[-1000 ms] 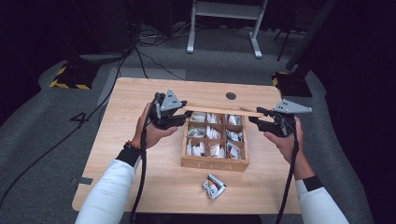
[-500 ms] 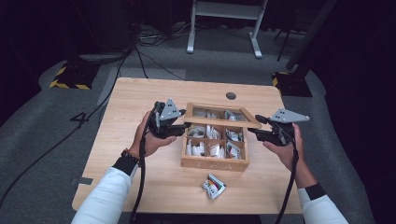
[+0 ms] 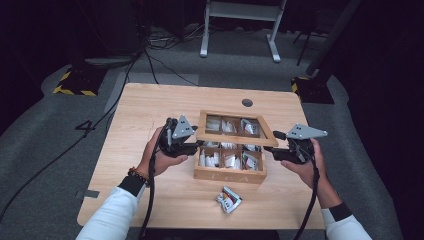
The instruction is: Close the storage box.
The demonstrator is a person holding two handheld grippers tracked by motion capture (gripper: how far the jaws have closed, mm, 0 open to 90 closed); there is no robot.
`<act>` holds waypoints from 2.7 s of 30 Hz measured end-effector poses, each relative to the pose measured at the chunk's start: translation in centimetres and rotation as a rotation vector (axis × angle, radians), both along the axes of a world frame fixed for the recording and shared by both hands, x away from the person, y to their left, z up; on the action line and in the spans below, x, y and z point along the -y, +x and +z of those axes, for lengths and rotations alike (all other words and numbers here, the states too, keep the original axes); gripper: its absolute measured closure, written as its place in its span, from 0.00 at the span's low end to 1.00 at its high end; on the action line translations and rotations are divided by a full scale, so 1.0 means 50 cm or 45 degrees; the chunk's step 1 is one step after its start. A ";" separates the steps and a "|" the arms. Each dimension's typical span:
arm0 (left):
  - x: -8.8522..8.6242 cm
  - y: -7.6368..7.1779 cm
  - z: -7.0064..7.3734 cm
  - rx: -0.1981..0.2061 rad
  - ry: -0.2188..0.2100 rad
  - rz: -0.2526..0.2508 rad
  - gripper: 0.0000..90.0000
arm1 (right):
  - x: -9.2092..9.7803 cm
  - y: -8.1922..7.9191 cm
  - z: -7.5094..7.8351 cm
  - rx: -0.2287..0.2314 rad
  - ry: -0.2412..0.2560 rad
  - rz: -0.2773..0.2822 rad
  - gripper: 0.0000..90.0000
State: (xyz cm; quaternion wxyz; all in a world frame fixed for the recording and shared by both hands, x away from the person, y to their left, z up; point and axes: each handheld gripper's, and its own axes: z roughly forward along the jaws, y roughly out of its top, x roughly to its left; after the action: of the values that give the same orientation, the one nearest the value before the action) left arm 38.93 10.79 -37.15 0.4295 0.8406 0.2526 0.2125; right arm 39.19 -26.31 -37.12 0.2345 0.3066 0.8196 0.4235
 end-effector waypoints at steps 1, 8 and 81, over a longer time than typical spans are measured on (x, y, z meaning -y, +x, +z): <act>0.000 -0.001 -0.002 -0.004 0.002 -0.002 0.56 | -0.001 -0.003 -0.001 0.001 -0.008 0.009 0.43; -0.001 -0.007 -0.013 -0.027 0.004 -0.021 0.53 | 0.003 -0.014 -0.006 -0.046 0.026 0.051 0.37; 0.013 -0.075 -0.099 -0.161 0.034 -0.116 0.61 | 0.011 -0.089 -0.100 -0.157 0.042 0.070 0.61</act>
State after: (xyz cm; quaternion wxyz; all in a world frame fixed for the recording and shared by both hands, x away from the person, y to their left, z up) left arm 35.19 10.14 -42.07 0.4106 0.8687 0.2376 0.1426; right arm 34.72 -26.84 -42.14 0.1668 0.3134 0.8333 0.4236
